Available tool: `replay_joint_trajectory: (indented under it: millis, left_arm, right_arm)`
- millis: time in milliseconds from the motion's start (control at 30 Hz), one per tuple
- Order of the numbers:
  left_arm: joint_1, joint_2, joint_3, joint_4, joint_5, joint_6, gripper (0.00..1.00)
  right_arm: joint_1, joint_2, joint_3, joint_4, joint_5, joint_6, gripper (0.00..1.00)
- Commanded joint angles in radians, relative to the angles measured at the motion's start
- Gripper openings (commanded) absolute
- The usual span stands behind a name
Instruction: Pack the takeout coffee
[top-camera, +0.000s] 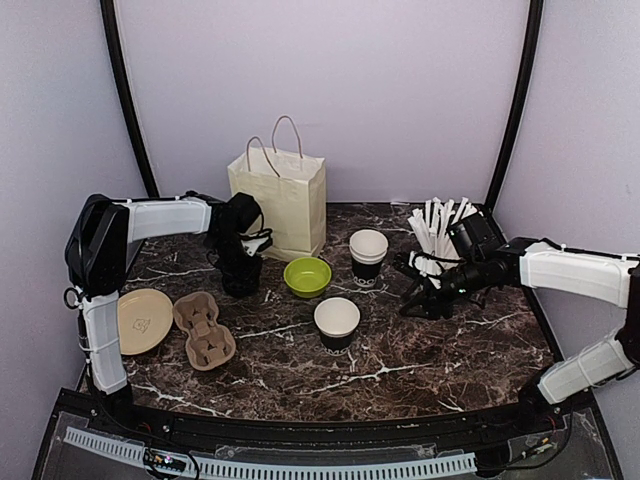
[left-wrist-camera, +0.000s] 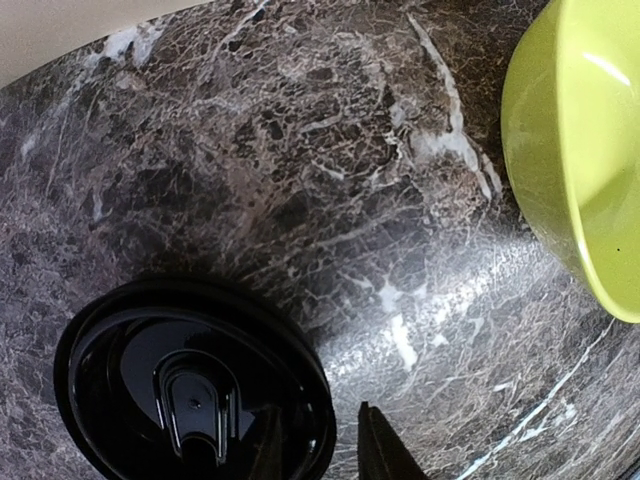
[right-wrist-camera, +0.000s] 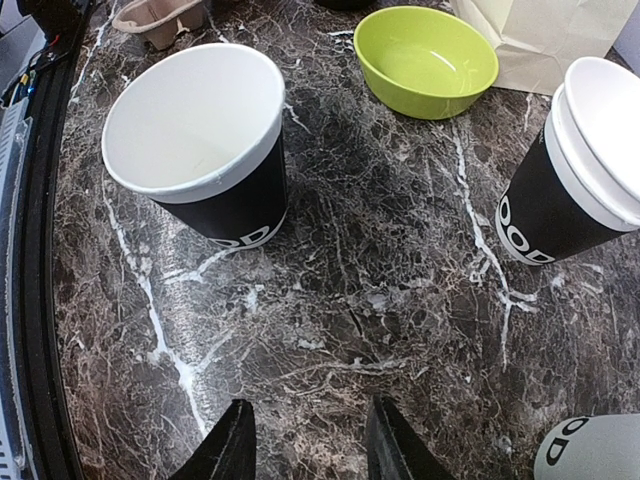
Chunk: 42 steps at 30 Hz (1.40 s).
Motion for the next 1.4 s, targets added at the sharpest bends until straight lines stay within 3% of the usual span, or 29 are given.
replay_joint_trajectory:
  millis: [0, 633, 933, 1200, 1367]
  left_arm:
    - [0.004, -0.007, 0.022, -0.03, 0.013, 0.008, 0.27]
    - [0.003, -0.004, 0.052, -0.078, 0.003, 0.011, 0.15]
    - [-0.001, -0.141, 0.1, -0.152, -0.011, 0.011, 0.11]
    - [0.001, -0.212, 0.069, -0.096, 0.08, 0.011, 0.1]
    - [0.008, -0.176, 0.052, -0.047, 0.317, 0.001, 0.1]
  right_arm:
    - [-0.003, 0.011, 0.0, 0.02, -0.01, -0.009, 0.37]
    - [-0.002, 0.028, 0.005, 0.013, -0.024, -0.01, 0.37]
    - [-0.002, 0.042, 0.014, 0.006, -0.036, -0.011, 0.37]
    - [-0.002, 0.055, 0.018, 0.001, -0.045, -0.01, 0.37]
    - [-0.002, 0.054, 0.024, -0.009, -0.059, -0.009, 0.37]
